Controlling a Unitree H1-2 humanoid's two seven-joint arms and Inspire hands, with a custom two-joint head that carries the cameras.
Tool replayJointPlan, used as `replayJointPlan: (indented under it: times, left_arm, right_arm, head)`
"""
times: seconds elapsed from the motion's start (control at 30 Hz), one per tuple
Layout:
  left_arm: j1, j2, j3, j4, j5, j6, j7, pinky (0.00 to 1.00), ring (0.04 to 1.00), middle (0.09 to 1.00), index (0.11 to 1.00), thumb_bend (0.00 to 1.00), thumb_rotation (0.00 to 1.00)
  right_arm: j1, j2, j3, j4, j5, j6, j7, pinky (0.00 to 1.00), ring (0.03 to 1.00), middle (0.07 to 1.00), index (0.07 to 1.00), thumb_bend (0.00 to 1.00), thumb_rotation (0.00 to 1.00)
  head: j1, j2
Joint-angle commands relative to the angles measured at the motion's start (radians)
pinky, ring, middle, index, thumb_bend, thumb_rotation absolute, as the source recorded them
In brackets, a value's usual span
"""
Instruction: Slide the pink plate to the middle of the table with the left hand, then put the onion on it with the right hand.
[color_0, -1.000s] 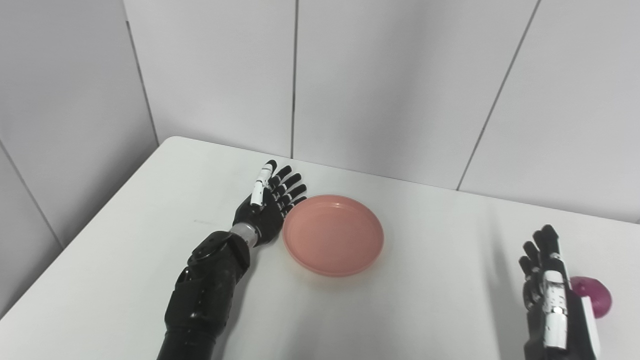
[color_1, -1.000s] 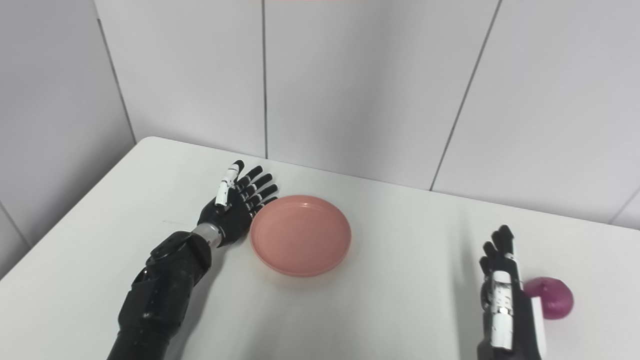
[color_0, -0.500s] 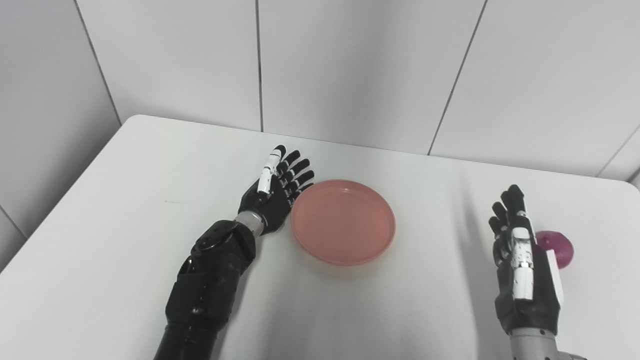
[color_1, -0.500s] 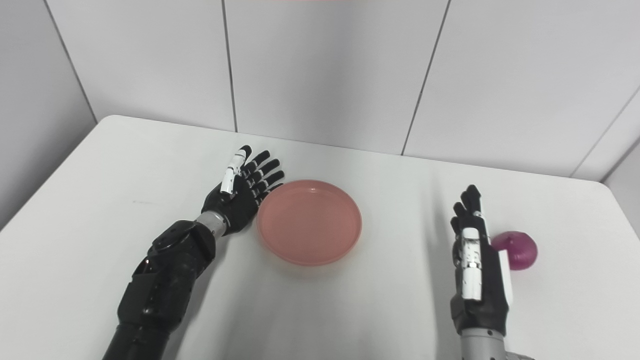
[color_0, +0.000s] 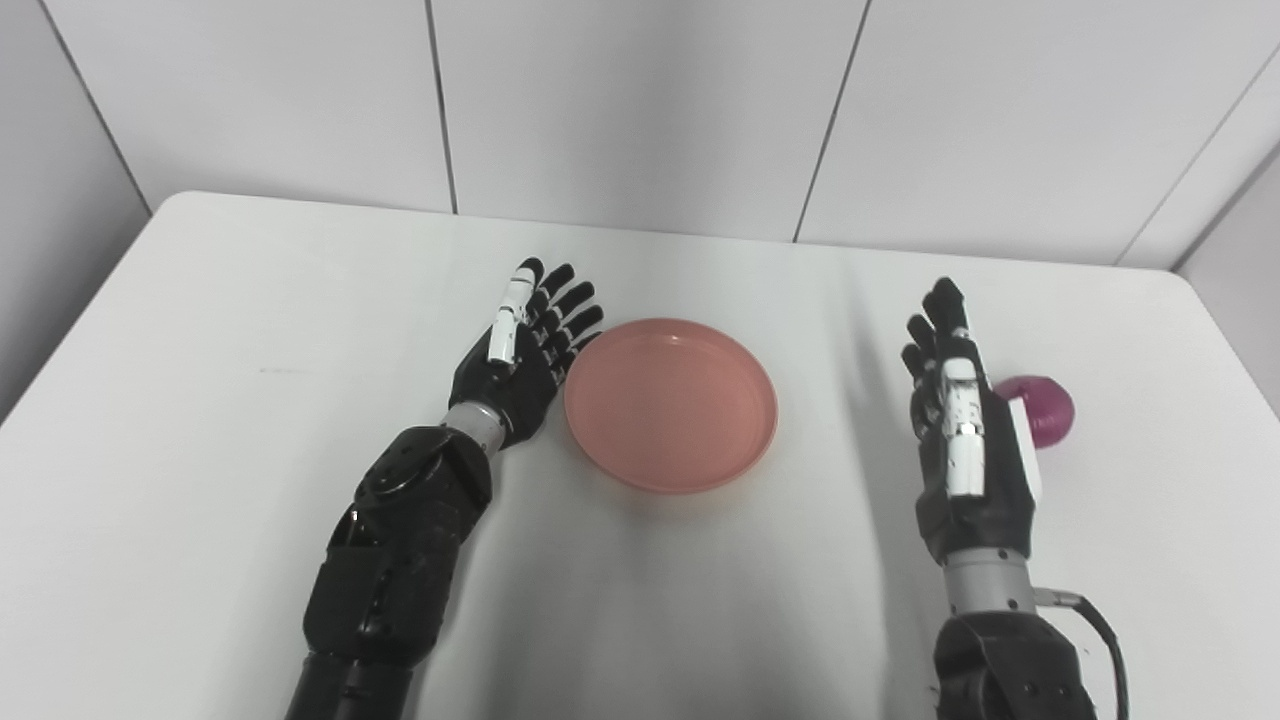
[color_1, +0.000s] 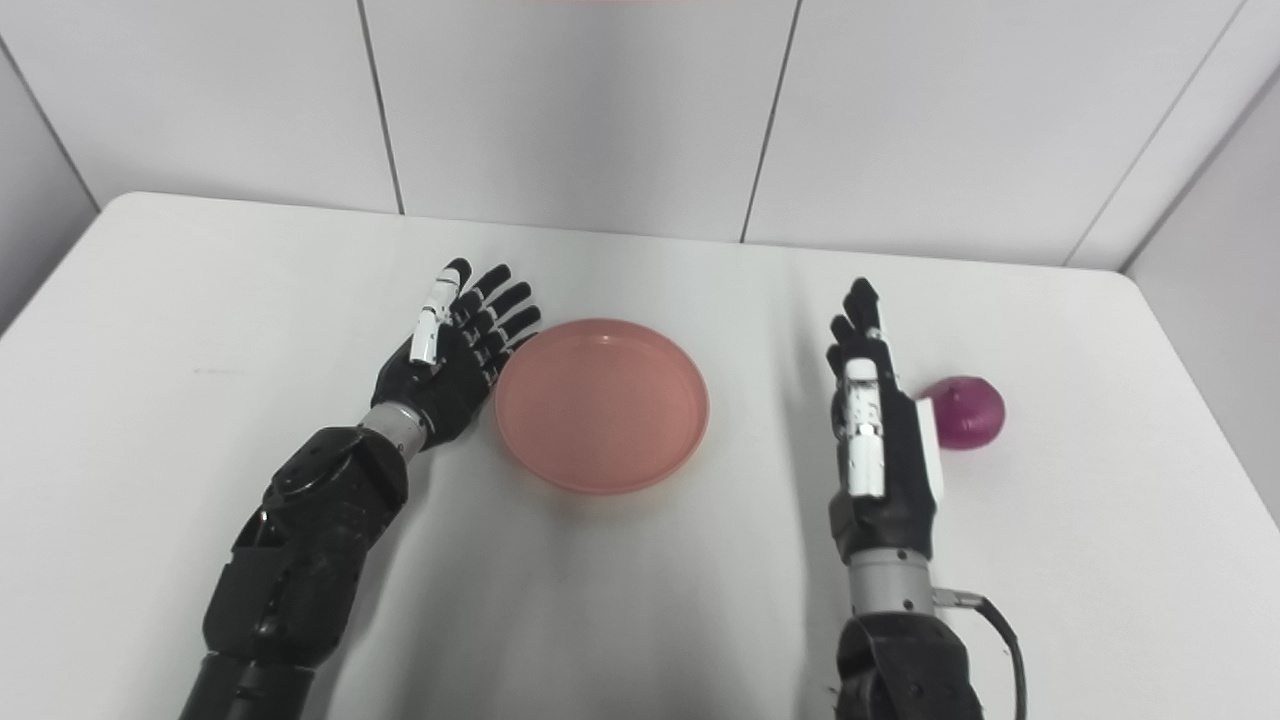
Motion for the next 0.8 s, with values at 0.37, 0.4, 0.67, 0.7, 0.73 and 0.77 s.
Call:
replayJointPlan:
  times: [0.37,0.4,0.67,0.7,0.73,0.77]
  left_arm:
    - [0.008,-0.021,-0.065,-0.072,-0.019,0.003,0.019,0.92,0.941,0.958,0.947,0.42,1.00]
    - [0.012,-0.027,-0.063,-0.073,-0.014,0.003,0.016,0.92,0.942,0.960,0.948,0.43,1.00]
    - [0.029,-0.038,-0.052,-0.061,-0.001,0.001,-0.018,0.93,0.951,0.955,0.943,0.44,1.00]
    - [0.029,-0.038,-0.049,-0.057,0.000,0.001,-0.024,0.93,0.953,0.956,0.945,0.44,1.00]
    - [0.028,-0.038,-0.045,-0.054,0.001,0.000,-0.029,0.94,0.956,0.957,0.947,0.44,1.00]
    - [0.028,-0.038,-0.042,-0.050,0.002,0.000,-0.033,0.94,0.957,0.956,0.949,0.44,1.00]
  right_arm:
    - [-0.040,0.028,0.009,-0.024,-0.026,0.015,-0.013,1.00,0.992,0.988,0.974,0.29,1.00]
    - [-0.041,0.029,0.009,-0.023,-0.025,0.016,-0.013,1.00,0.992,0.987,0.973,0.29,1.00]
    - [-0.044,0.030,0.007,-0.011,-0.027,0.012,-0.015,1.00,0.983,0.984,0.972,0.31,1.00]
    - [-0.044,0.031,0.007,-0.010,-0.026,0.012,-0.015,1.00,0.984,0.985,0.973,0.31,1.00]
    - [-0.045,0.030,0.008,-0.009,-0.028,0.011,-0.015,1.00,0.982,0.983,0.971,0.31,1.00]
    - [-0.045,0.030,0.009,-0.007,-0.030,0.010,-0.015,1.00,0.981,0.983,0.971,0.31,1.00]
  head:
    - [-0.047,0.015]
    - [-0.049,0.015]
    - [-0.057,0.012]
    - [-0.057,0.012]
    - [-0.057,0.012]
    - [-0.060,0.008]
